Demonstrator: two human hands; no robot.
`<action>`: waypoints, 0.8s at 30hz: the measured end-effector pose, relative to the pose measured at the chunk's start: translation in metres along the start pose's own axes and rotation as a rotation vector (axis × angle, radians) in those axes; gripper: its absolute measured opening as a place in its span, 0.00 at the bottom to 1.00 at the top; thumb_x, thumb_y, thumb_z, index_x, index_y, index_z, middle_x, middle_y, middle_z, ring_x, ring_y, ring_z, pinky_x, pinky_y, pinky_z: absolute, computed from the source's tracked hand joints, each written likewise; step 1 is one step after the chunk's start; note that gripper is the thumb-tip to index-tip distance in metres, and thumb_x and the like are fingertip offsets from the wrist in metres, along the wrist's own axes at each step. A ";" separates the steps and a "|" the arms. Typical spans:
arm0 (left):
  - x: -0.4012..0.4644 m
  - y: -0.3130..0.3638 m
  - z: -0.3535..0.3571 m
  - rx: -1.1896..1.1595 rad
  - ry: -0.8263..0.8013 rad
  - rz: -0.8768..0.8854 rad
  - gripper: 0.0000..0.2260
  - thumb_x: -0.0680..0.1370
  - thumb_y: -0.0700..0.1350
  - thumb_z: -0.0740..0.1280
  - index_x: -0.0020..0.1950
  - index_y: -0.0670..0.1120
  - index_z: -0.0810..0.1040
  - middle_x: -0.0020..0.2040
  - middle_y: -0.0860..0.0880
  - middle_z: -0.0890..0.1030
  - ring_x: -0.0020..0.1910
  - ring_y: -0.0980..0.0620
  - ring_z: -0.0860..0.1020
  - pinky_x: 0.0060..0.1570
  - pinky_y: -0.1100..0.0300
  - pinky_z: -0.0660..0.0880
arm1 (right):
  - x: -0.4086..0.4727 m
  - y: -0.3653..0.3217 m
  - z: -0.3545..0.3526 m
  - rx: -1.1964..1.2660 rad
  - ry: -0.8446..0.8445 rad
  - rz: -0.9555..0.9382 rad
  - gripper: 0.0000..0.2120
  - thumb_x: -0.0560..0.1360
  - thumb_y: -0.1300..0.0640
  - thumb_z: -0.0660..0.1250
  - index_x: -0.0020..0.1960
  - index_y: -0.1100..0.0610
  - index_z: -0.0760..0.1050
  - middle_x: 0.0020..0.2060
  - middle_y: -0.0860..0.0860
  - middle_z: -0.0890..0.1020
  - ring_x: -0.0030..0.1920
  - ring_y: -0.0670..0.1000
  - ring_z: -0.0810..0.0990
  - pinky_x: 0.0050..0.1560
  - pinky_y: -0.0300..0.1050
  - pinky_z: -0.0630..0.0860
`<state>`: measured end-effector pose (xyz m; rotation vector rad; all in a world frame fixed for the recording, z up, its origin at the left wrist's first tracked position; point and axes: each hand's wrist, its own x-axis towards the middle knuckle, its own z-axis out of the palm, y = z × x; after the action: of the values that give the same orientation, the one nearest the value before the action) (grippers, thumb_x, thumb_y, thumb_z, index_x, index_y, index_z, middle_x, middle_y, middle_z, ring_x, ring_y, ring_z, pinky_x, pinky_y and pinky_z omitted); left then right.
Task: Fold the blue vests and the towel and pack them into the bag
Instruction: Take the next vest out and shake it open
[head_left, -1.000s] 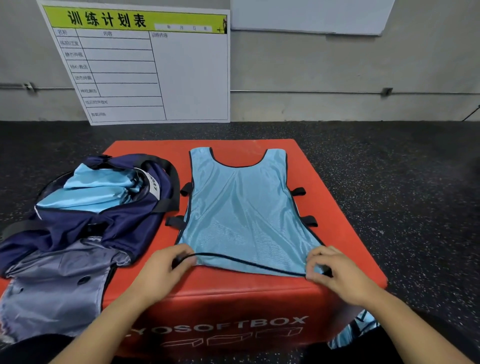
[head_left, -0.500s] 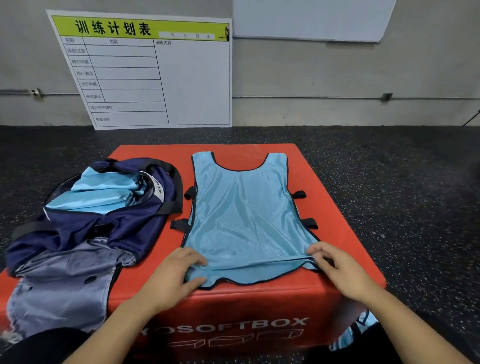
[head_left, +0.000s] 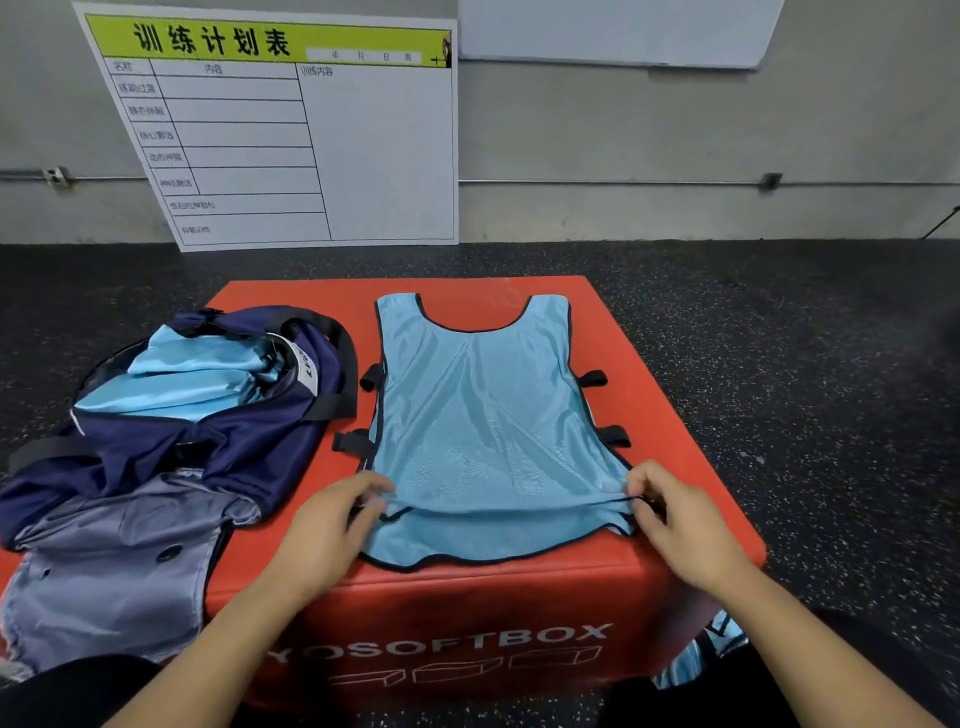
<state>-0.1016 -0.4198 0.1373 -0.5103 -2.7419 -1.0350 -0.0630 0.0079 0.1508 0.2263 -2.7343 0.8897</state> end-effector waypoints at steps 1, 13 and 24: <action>0.002 0.003 -0.001 -0.062 0.032 -0.029 0.03 0.82 0.46 0.67 0.52 0.54 0.79 0.40 0.53 0.81 0.41 0.57 0.79 0.44 0.66 0.72 | 0.001 -0.001 0.000 0.015 0.034 0.003 0.18 0.76 0.66 0.69 0.47 0.44 0.69 0.39 0.45 0.80 0.37 0.47 0.79 0.44 0.42 0.74; 0.000 -0.005 -0.001 0.127 -0.122 0.041 0.09 0.79 0.62 0.60 0.53 0.61 0.74 0.39 0.59 0.78 0.40 0.62 0.76 0.46 0.56 0.71 | 0.003 -0.003 0.008 -0.105 -0.069 0.010 0.13 0.79 0.61 0.67 0.49 0.43 0.68 0.38 0.38 0.77 0.37 0.41 0.77 0.40 0.42 0.71; 0.000 0.007 0.013 0.267 -0.030 0.157 0.15 0.72 0.62 0.70 0.54 0.59 0.74 0.47 0.62 0.75 0.47 0.57 0.76 0.50 0.54 0.70 | 0.006 0.003 0.015 -0.057 -0.123 -0.014 0.20 0.76 0.69 0.65 0.44 0.42 0.80 0.48 0.37 0.81 0.48 0.41 0.80 0.50 0.40 0.73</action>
<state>-0.1000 -0.4067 0.1320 -0.6862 -2.7535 -0.6187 -0.0722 0.0014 0.1394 0.2989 -2.8629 0.8186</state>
